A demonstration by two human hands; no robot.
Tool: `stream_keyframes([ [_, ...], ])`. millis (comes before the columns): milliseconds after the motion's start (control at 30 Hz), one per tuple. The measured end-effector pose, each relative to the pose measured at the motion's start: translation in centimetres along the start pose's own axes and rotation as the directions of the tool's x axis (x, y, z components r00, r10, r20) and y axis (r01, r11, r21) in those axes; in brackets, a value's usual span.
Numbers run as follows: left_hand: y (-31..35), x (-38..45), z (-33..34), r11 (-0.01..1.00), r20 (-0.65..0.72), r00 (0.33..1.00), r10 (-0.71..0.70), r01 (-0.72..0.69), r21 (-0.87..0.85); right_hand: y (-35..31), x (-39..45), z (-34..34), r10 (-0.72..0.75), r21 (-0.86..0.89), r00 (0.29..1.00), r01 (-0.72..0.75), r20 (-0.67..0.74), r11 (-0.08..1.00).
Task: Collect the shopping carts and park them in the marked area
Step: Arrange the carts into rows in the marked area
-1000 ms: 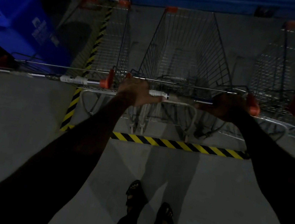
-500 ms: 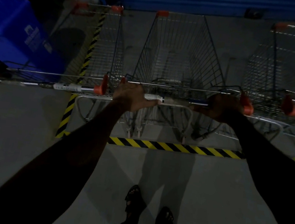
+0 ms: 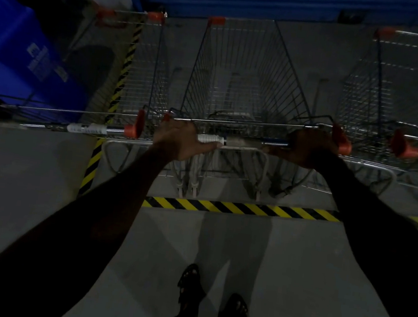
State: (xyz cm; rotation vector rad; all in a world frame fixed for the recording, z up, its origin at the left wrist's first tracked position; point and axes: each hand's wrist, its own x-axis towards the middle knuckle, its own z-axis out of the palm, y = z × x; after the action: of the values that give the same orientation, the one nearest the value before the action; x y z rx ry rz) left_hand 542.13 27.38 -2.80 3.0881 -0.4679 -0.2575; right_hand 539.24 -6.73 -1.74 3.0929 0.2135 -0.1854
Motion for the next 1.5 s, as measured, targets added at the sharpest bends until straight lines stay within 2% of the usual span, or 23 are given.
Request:
stream_keyframes([
  [167, 0.1, -0.2, -0.9, 0.999, 0.032, 0.998, 0.050, -0.050, -0.012, -0.4, -0.2, -1.1, -0.007, 0.059, 0.997, 0.003, 0.080, 0.998],
  [300, 1.1, -0.3, -2.0, 0.990, -0.051, 0.989, 0.138, -0.140, -0.024, 0.1, -1.0, -2.0, -0.072, 0.068, 0.994, 0.066, 0.083, 0.996],
  [333, 1.6, -0.3, -2.2, 0.984, -0.097, 0.980, 0.174, -0.178, -0.033, 0.2, -1.5, -2.3, -0.082, 0.036, 0.995, 0.080, 0.049, 0.996],
  [400, 3.0, -0.3, -2.6, 0.973, -0.185, 0.956, 0.225, -0.232, -0.016, 0.6, -2.4, -2.3, -0.084, 0.006, 0.988, 0.086, -0.126, 0.996],
  [433, 4.1, -0.5, -2.8, 0.968, -0.229, 0.943, 0.244, -0.251, -0.006, 1.0, -2.9, -1.9, -0.063, 0.045, 0.977, 0.073, -0.205, 0.996],
  [533, 9.1, -1.1, -3.1, 0.929, -0.309, 0.885, 0.348, -0.371, -0.016, 2.5, -6.5, -2.3, 0.162, 0.298, 0.939, -0.068, -0.303, 0.952],
  [633, 15.7, -1.4, -3.7, 0.857, -0.360, 0.821, 0.442, -0.505, -0.099, 3.7, -11.8, -3.5, 0.422, 0.452, 0.834, -0.241, -0.356, 0.859],
  [733, 22.9, -2.5, -6.1, 0.792, -0.329, 0.793, 0.512, -0.585, -0.176, 6.4, -17.7, -3.8, 0.633, 0.527, 0.742, -0.455, -0.222, 0.718],
  [800, 27.5, -3.8, -7.7, 0.750, -0.317, 0.762, 0.565, -0.634, -0.189, 8.7, -22.0, -3.5, 0.699, 0.566, 0.697, -0.516, -0.157, 0.642],
  [967, 36.9, -7.2, -7.1, 0.693, -0.291, 0.722, 0.628, -0.688, -0.214, 14.4, -33.8, -2.8, 0.799, 0.623, 0.584, -0.572, -0.148, 0.533],
  [1067, 41.9, -9.7, -6.2, 0.675, -0.291, 0.720, 0.630, -0.693, -0.254, 17.6, -39.6, -2.8, 0.837, 0.629, 0.519, -0.595, -0.174, 0.500],
  [1167, 47.2, -11.2, -5.7, 0.601, -0.283, 0.671, 0.685, -0.740, -0.302, 20.7, -43.7, -2.4, 0.855, 0.638, 0.484, -0.602, -0.186, 0.480],
  [1333, 55.1, -10.9, -7.1, 0.555, -0.316, 0.637, 0.703, -0.770, -0.316, 26.2, -45.8, -2.7, 0.852, 0.643, 0.492, -0.597, -0.179, 0.480],
  [1400, 57.2, -9.5, -7.2, 0.561, -0.328, 0.645, 0.690, -0.763, -0.321, 28.7, -45.1, -2.9, 0.830, 0.625, 0.531, -0.592, -0.172, 0.508],
  [1500, 58.9, -5.5, -6.6, 0.597, -0.324, 0.685, 0.652, -0.728, -0.338, 32.6, -42.5, -3.2, 0.766, 0.570, 0.627, -0.581, -0.143, 0.581],
])
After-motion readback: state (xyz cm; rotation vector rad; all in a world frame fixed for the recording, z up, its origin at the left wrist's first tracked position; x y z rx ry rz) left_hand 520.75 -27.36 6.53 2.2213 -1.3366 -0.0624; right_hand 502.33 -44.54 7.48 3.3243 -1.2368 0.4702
